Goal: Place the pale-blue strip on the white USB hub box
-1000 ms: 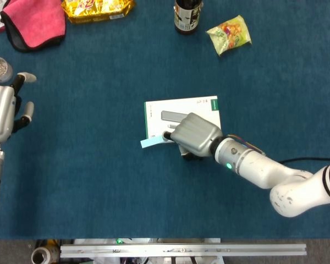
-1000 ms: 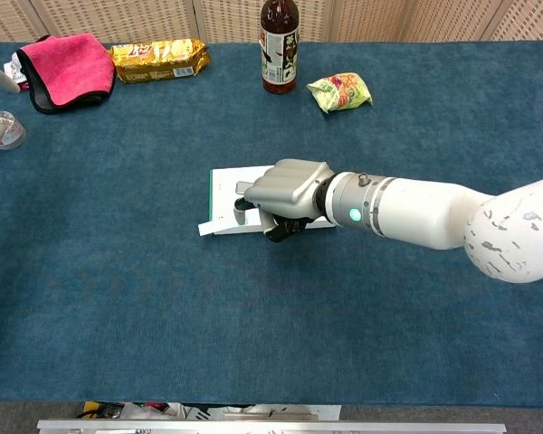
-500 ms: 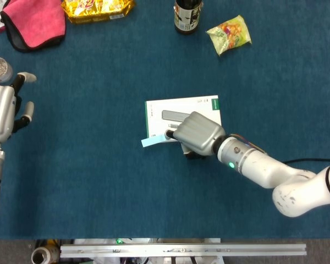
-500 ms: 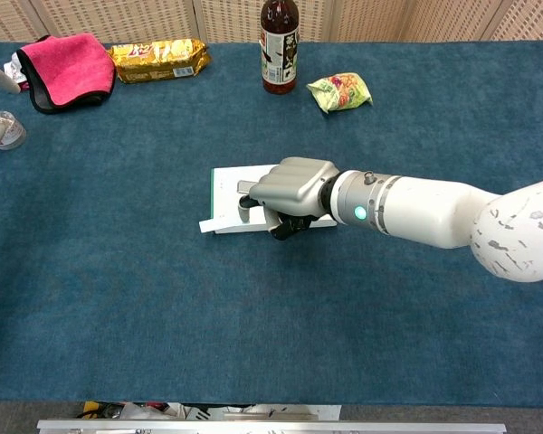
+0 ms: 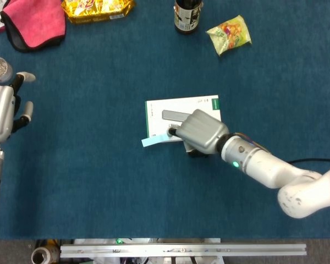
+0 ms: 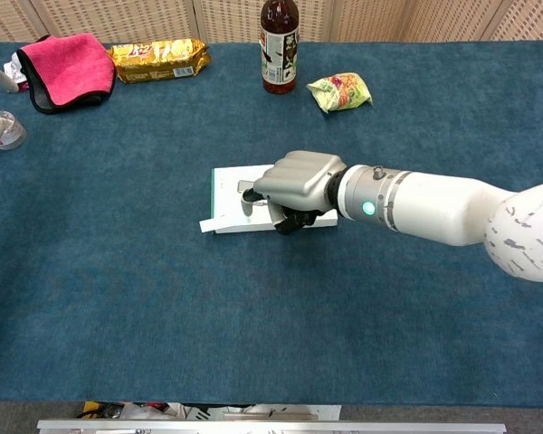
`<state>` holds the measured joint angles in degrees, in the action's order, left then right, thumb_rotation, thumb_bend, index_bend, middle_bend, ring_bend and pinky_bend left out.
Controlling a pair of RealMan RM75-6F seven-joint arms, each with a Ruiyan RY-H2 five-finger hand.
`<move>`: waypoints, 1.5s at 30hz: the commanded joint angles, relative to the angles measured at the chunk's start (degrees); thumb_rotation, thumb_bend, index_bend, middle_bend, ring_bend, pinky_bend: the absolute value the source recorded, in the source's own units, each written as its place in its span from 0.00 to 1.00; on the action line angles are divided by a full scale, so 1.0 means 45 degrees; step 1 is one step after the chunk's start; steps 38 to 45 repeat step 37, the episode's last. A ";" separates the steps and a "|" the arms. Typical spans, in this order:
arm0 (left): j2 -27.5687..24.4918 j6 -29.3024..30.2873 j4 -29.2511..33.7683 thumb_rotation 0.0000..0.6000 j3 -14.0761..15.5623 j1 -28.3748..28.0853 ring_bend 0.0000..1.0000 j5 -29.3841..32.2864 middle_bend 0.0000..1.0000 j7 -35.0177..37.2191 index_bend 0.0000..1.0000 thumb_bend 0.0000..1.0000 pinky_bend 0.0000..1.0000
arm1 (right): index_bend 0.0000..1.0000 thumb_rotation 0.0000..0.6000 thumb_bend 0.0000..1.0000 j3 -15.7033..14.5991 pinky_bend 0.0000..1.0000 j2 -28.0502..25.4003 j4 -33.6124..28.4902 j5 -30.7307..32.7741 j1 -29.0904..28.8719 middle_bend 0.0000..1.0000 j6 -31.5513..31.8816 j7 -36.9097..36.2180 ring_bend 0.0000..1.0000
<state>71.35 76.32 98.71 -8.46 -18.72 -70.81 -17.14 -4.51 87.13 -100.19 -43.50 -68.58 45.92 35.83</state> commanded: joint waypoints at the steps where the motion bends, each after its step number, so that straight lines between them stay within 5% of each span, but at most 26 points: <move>1: -0.0031 0.0029 -0.0024 1.00 0.0003 0.0014 0.96 -0.0063 0.94 0.0060 0.30 0.39 1.00 | 0.28 0.63 1.00 -0.0049 1.00 -0.0852 -0.0720 -0.0571 0.0475 1.00 0.0725 -0.0236 1.00; 6: 0.0006 -0.0029 -0.0270 1.00 0.0026 0.0036 0.89 -0.0141 0.88 0.0403 0.29 0.38 0.96 | 0.28 0.64 0.99 -0.0491 1.00 -0.2463 -0.1786 -0.1745 0.1777 1.00 0.2618 -0.0575 1.00; 12: 0.0089 -0.0066 -0.0917 1.00 0.0087 0.0156 0.72 -0.0102 0.74 0.0805 0.29 0.38 0.83 | 0.28 0.61 0.61 -0.1409 1.00 -0.4238 -0.2365 -0.3057 0.3967 0.99 0.5191 -0.1034 1.00; 14: 0.0103 -0.0106 -0.1096 1.00 0.0098 0.0180 0.67 -0.0057 0.69 0.0877 0.29 0.37 0.78 | 0.28 0.58 0.45 -0.1587 1.00 -0.4621 -0.2373 -0.3278 0.4661 0.90 0.5900 -0.1273 0.96; 19: 0.0117 0.0024 -0.1456 1.00 0.0123 0.0338 0.59 -0.0115 0.60 0.1215 0.28 0.35 0.70 | 0.26 0.53 0.26 -0.1761 0.87 -0.5133 -0.1882 -0.3901 0.6668 0.69 0.7801 -0.2295 0.77; 25: 0.0378 0.0918 -0.1880 1.00 0.0223 0.0766 0.50 -0.0662 0.52 0.1587 0.28 0.35 0.64 | 0.11 0.54 0.26 -0.1628 0.57 -0.5149 -0.0871 -0.4692 0.8695 0.45 0.9558 -0.3404 0.47; 27: 0.0425 0.1210 -0.1902 1.00 0.0280 0.0917 0.50 -0.0864 0.51 0.1680 0.28 0.35 0.63 | 0.05 0.57 0.26 -0.1525 0.50 -0.4968 -0.0397 -0.4962 0.9273 0.44 1.0119 -0.3628 0.44; 37: 0.0431 0.2512 -0.1886 1.00 0.0888 0.1745 0.50 -0.2080 0.51 0.1620 0.28 0.35 0.60 | 0.03 0.58 0.25 -0.1230 0.49 -0.4759 0.0524 -0.5785 1.1477 0.44 1.1281 -0.4469 0.43; 45: 0.0431 0.2512 -0.1886 1.00 0.0888 0.1745 0.50 -0.2080 0.51 0.1620 0.28 0.35 0.60 | 0.03 0.58 0.25 -0.1230 0.49 -0.4759 0.0524 -0.5785 1.1477 0.44 1.1281 -0.4469 0.43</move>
